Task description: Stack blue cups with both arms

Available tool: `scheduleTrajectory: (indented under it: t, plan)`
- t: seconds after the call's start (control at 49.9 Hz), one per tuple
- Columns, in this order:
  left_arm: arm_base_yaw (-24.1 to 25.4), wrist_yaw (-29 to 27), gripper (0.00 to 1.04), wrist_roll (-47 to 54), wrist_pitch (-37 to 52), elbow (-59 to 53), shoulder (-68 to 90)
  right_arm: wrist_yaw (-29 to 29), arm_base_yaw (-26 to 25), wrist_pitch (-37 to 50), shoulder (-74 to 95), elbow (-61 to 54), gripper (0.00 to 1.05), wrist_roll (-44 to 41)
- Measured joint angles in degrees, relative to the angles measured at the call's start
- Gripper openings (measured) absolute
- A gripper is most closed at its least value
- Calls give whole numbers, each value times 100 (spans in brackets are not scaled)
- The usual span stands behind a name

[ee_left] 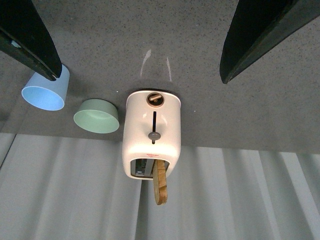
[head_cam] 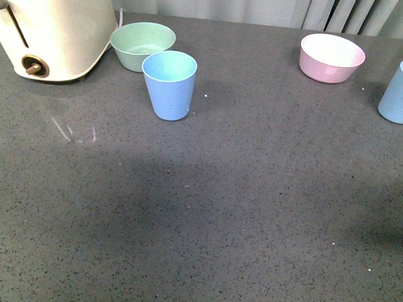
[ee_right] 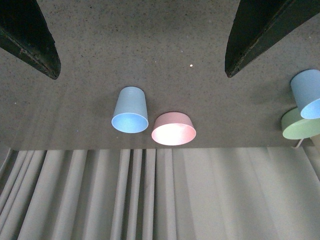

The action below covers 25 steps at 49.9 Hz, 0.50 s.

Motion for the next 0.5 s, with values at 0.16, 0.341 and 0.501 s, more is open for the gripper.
scheduleTrajectory:
  t: [0.16,0.341,0.501]
  plan:
    - [0,0,96,0,0,0,0,0,0,0,0,0,96,0]
    - [0,0,96,0,0,0,0,0,0,0,0,0,96,0]
    - [0,0,96,0,0,0,0,0,0,0,0,0,96,0]
